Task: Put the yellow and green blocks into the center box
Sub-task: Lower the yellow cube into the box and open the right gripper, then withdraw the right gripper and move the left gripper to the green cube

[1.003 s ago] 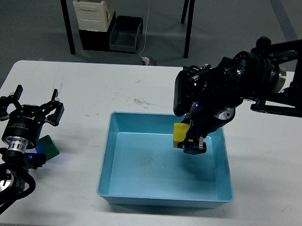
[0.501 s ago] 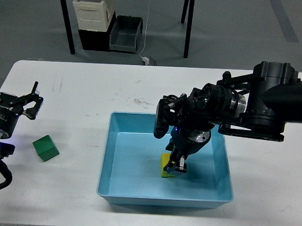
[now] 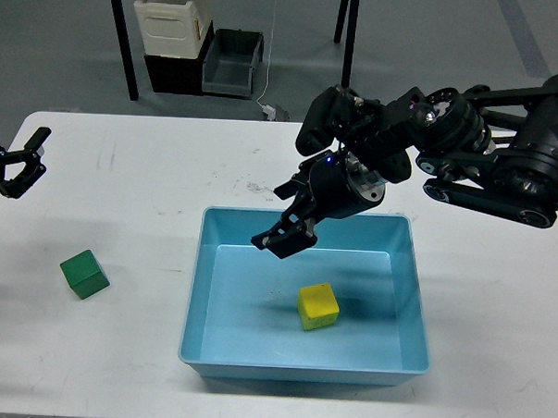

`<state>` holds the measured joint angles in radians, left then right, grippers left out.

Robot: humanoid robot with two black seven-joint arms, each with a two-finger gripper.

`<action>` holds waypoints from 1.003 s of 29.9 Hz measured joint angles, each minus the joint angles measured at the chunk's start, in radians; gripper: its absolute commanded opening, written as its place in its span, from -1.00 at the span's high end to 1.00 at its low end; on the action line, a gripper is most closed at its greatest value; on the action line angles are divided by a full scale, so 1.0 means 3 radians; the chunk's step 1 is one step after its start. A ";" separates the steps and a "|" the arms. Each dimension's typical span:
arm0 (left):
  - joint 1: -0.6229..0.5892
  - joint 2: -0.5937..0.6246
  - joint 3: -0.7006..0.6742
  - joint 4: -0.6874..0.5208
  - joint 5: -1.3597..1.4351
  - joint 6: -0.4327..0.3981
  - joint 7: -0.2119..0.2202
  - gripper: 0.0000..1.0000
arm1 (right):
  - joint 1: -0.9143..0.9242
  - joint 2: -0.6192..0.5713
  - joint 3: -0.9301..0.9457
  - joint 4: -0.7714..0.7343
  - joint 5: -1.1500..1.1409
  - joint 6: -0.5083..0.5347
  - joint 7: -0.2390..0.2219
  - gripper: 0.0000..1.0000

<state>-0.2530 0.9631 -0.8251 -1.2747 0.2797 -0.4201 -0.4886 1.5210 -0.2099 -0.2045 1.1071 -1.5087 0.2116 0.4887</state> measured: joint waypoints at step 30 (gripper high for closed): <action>-0.0813 0.0557 0.0326 -0.0708 0.4907 -0.0145 -0.0002 -0.98 | -0.3085 -0.0401 0.3922 0.0095 0.2104 -0.0291 -0.0047 -1.00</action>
<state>-0.4968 1.1301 -0.7272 -1.4872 1.7518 -0.4637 -0.4890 0.5956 -0.3301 0.9721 1.1356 -0.8774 0.1243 0.4745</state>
